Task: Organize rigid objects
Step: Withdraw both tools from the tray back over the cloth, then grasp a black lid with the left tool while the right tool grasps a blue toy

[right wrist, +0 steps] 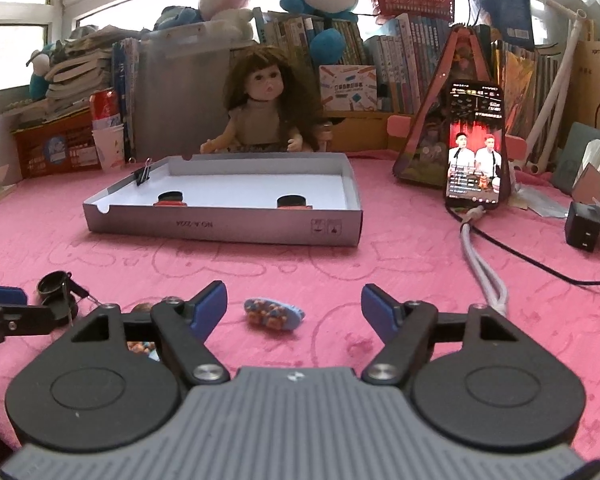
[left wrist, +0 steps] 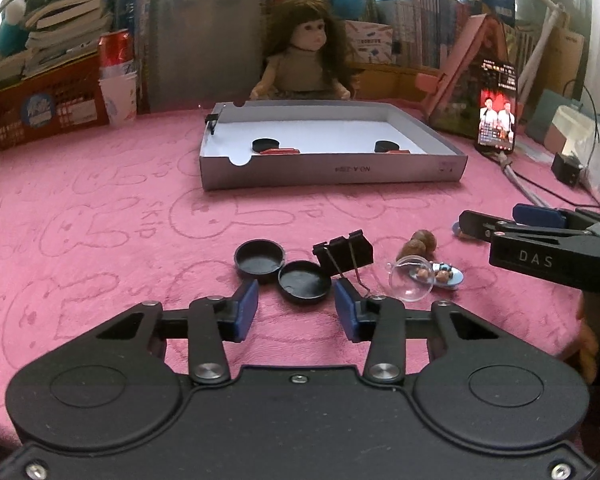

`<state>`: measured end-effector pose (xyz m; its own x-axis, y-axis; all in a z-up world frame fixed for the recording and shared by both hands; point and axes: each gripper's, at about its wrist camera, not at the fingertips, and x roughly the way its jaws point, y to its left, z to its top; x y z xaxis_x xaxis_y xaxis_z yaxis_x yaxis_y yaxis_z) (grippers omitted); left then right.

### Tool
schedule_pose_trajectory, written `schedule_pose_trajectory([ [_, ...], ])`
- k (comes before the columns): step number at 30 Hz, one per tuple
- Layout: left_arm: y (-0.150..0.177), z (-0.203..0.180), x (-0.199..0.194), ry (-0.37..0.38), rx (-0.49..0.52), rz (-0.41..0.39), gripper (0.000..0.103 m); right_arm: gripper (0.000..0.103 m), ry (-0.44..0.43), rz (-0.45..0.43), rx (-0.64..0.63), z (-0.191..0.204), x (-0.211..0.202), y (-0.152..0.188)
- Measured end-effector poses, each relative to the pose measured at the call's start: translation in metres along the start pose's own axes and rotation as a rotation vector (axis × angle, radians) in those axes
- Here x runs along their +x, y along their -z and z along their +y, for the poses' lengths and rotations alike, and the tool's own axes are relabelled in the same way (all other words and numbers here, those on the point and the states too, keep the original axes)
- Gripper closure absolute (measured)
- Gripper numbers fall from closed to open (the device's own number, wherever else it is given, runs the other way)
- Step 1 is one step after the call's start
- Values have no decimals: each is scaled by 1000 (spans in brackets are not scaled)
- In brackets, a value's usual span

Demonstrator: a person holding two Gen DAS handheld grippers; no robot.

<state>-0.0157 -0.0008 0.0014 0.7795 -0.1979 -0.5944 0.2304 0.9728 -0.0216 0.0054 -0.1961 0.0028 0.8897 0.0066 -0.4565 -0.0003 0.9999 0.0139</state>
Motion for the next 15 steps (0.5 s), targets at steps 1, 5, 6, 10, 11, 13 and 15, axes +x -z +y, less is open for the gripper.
schedule_pose_trajectory([
  [1, 0, 0, 2, -3, 1, -1, 64, 22, -1, 3, -5, 2, 0, 1],
  [5, 0, -2, 9, -16, 5, -10, 64, 23, -7, 5, -22, 6, 0, 4],
  [6, 0, -2, 10, -16, 5, -11, 64, 23, -8, 5, -25, 7, 0, 4],
  [10, 0, -3, 14, -21, 14, -15, 64, 24, -9, 10, -30, 9, 1, 5],
  [11, 0, -4, 15, -23, 15, -17, 64, 24, -7, 12, -31, 10, 2, 5],
  [13, 0, -4, 17, -29, 18, -19, 65, 25, 4, 15, -26, 11, 3, 5],
  [15, 0, -5, 18, -35, 19, -27, 65, 27, 29, 22, -18, 11, 5, 5],
])
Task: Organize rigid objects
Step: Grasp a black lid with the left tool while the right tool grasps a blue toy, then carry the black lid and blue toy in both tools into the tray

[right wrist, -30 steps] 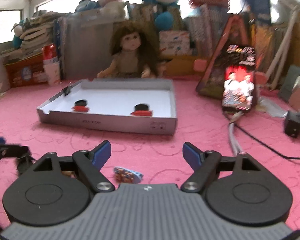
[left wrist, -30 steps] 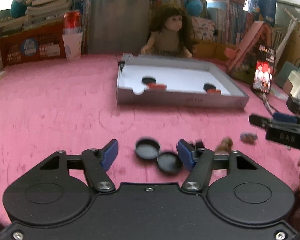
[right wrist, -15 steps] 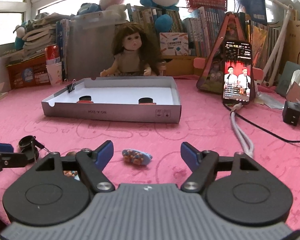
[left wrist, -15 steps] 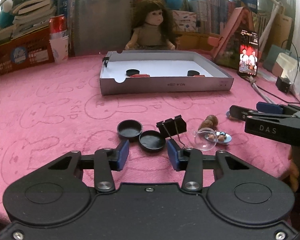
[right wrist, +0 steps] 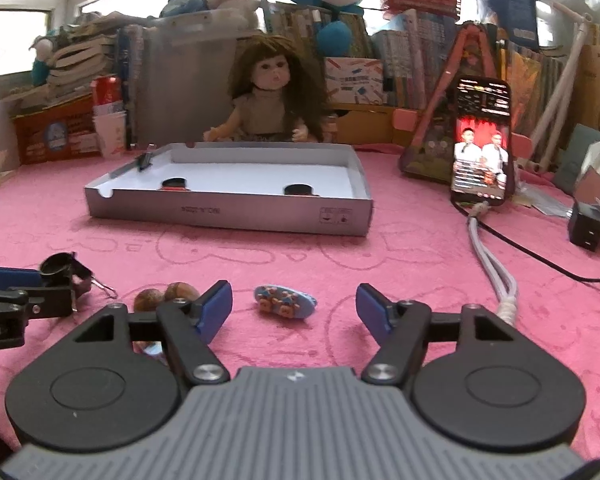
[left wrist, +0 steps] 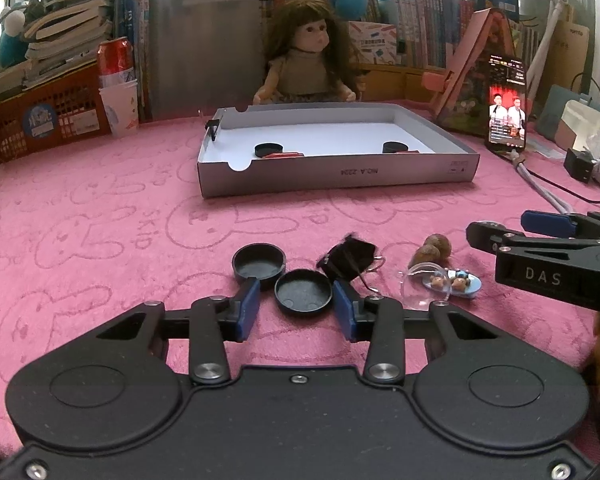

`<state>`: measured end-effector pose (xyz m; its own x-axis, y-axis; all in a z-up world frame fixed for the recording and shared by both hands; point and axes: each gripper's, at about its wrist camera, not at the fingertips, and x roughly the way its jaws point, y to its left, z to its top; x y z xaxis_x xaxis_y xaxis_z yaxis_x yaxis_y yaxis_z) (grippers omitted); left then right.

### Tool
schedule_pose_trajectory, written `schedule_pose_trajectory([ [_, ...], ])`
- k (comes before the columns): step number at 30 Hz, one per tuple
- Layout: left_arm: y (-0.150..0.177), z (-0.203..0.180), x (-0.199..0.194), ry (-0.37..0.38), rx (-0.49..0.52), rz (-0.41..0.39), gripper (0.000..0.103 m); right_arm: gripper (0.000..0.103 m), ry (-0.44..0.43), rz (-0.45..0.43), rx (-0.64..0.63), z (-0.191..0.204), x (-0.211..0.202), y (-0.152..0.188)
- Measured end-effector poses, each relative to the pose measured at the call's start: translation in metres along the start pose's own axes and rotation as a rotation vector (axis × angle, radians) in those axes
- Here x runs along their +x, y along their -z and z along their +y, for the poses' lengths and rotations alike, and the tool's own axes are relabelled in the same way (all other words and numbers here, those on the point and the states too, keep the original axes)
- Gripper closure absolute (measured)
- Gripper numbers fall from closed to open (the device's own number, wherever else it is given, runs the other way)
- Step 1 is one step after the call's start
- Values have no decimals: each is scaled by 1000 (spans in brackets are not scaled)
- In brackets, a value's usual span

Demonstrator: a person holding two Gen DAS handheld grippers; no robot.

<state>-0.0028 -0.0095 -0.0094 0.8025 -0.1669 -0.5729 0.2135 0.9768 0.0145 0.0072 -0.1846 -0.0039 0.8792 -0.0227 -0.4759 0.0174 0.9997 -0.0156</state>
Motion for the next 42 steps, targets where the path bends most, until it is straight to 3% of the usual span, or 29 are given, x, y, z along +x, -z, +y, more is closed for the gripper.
schedule_pose_trajectory([
  [10, 1, -2, 3, -12, 1, -13, 65, 29, 18, 8, 26, 6, 1, -1],
  [14, 2, 0, 1, -11, -7, -12, 72, 32, 16, 18, 32, 11, 5, 0],
  [16, 2, 1, 0, -15, -9, -11, 73, 39, 17, 22, 36, 12, 7, 0],
  [18, 1, 2, -1, -15, -16, -8, 73, 59, 30, 29, 27, 13, 9, 0],
  [19, 1, 3, -1, -16, -21, -6, 73, 64, 38, 29, 15, 13, 9, -1],
  [30, -17, 13, -11, -25, -61, -44, 73, 64, 23, 28, 18, 4, 8, -8],
  [42, -59, 29, 11, -18, -92, -82, 73, 64, -17, 11, 48, -8, 19, -40],
])
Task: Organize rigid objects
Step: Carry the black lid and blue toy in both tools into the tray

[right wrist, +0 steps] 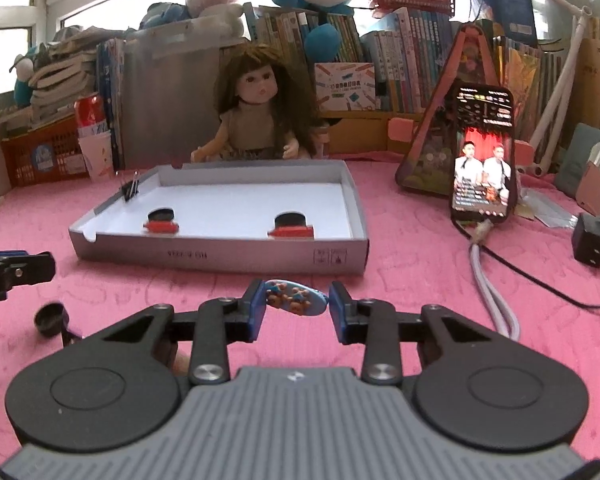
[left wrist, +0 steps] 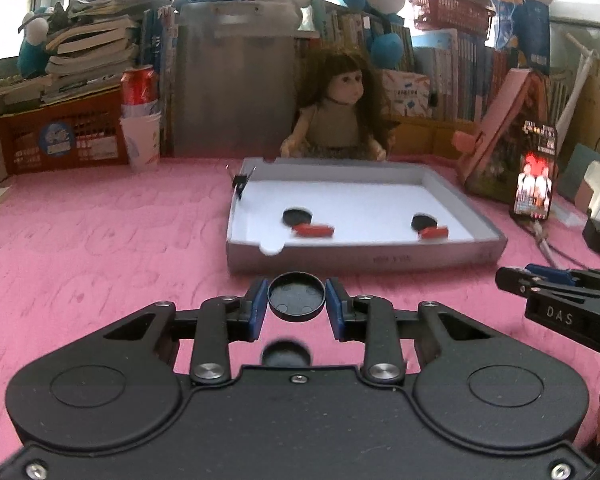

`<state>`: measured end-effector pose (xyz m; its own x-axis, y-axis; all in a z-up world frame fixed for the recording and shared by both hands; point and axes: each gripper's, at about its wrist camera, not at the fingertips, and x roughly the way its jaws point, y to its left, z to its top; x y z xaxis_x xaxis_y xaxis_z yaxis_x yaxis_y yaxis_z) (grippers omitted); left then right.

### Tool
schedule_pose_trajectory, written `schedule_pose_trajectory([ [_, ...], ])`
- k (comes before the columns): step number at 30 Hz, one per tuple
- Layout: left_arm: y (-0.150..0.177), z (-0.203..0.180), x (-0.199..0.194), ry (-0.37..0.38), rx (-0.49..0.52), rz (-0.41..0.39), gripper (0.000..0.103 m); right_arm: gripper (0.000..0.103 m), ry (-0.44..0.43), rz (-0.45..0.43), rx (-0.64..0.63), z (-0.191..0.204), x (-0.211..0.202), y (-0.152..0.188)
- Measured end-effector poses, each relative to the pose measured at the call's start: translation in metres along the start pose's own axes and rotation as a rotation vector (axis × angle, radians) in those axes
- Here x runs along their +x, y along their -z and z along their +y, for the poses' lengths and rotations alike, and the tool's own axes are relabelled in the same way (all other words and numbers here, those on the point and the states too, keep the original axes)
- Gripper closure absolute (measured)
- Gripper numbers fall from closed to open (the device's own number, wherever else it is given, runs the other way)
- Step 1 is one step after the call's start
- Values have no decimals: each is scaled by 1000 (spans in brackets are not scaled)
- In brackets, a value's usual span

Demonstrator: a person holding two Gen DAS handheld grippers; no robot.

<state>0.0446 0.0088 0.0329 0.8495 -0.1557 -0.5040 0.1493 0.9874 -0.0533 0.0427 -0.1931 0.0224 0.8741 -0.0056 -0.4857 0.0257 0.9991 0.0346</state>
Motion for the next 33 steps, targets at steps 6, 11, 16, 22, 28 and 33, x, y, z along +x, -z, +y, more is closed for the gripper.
schedule_pose_trajectory([
  [6, -30, 3, 28, 31, -30, 21, 73, 64, -43, 6, 37, -8, 19, -28],
  [11, -55, -1, 50, 18, -1, -1, 73, 64, -71, 26, 35, -11, 41, -51],
  [16, -78, 1, 82, 19, -8, 38, 73, 64, -86, 70, 31, -14, 67, -75],
  [22, -106, 0, 126, 13, -21, 106, 73, 64, -95, 143, 44, -16, 102, -98],
  [28, -114, 0, 164, -7, -59, 170, 73, 63, -121, 202, 37, -17, 134, -113],
  [33, -113, -3, 186, -34, -47, 204, 73, 63, -105, 251, 50, -20, 156, -116],
])
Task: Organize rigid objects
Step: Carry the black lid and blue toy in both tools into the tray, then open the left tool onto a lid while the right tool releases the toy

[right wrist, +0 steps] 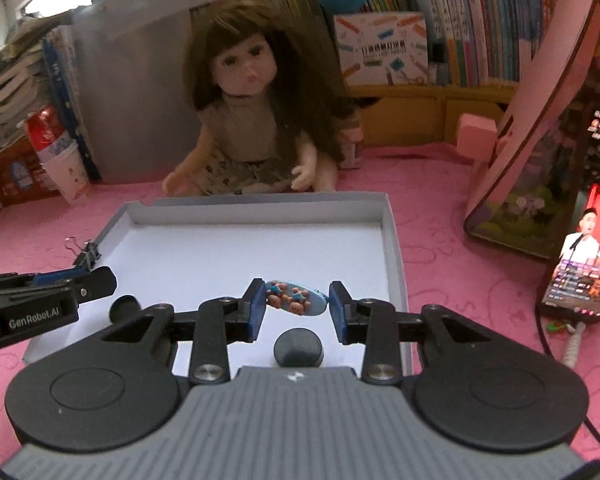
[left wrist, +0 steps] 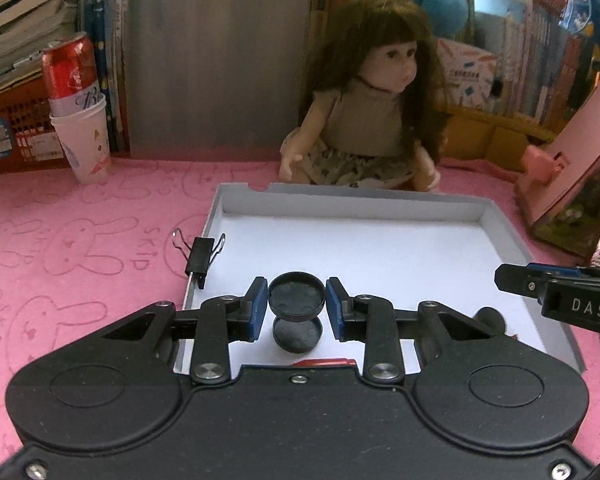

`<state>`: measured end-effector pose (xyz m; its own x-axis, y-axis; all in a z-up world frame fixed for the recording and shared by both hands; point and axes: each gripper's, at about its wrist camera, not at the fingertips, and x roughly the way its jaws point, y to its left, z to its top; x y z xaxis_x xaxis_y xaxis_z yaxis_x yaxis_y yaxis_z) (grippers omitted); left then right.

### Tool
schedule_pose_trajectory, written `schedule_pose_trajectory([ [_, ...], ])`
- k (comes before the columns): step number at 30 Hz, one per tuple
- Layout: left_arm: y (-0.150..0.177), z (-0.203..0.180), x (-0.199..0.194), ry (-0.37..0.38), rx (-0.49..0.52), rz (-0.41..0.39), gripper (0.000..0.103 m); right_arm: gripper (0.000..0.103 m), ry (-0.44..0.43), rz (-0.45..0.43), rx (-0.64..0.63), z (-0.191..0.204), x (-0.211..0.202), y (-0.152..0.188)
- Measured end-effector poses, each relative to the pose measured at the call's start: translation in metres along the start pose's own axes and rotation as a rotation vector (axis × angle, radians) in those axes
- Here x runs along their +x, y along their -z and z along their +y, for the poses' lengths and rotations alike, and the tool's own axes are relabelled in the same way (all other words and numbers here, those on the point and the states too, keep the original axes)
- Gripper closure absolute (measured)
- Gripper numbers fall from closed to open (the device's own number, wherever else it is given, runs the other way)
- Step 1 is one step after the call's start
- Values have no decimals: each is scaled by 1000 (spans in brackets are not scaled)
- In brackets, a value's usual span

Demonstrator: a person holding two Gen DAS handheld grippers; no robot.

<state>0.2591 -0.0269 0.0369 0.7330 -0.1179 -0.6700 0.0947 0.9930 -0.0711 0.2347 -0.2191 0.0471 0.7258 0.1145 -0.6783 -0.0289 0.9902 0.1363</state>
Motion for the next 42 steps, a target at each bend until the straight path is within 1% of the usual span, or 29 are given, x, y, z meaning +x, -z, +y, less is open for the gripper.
schedule_pose_trajectory([
  [8, -2, -5, 23, -24, 4, 34, 73, 63, 22, 48, 18, -5, 26, 0],
  [20, 0, -11, 39, -40, 21, 55, 73, 63, 19, 75, 3, -3, 38, 3],
  [33, 3, -13, 41, -55, 36, 38, 73, 63, 34, 86, -20, 0, 42, 4],
  [34, 3, -13, 42, -55, 33, 42, 73, 62, 33, 86, -21, 0, 42, 5],
  [36, 4, -12, 41, -51, 30, 43, 73, 57, 28, 83, -17, 0, 41, 5],
  [37, 4, -12, 40, -52, 31, 42, 72, 51, 26, 79, -13, 0, 41, 5],
  [38, 4, -12, 39, -52, 33, 40, 70, 46, 30, 75, -8, 0, 40, 5],
  [40, 4, -12, 36, -53, 36, 30, 58, 41, 26, 66, -6, -1, 38, 7],
  [41, 4, -12, 33, -52, 36, 21, 55, 38, 25, 61, -8, 0, 37, 7],
  [42, 5, -12, 30, -46, 37, 11, 49, 37, 23, 57, -16, 0, 35, 9],
])
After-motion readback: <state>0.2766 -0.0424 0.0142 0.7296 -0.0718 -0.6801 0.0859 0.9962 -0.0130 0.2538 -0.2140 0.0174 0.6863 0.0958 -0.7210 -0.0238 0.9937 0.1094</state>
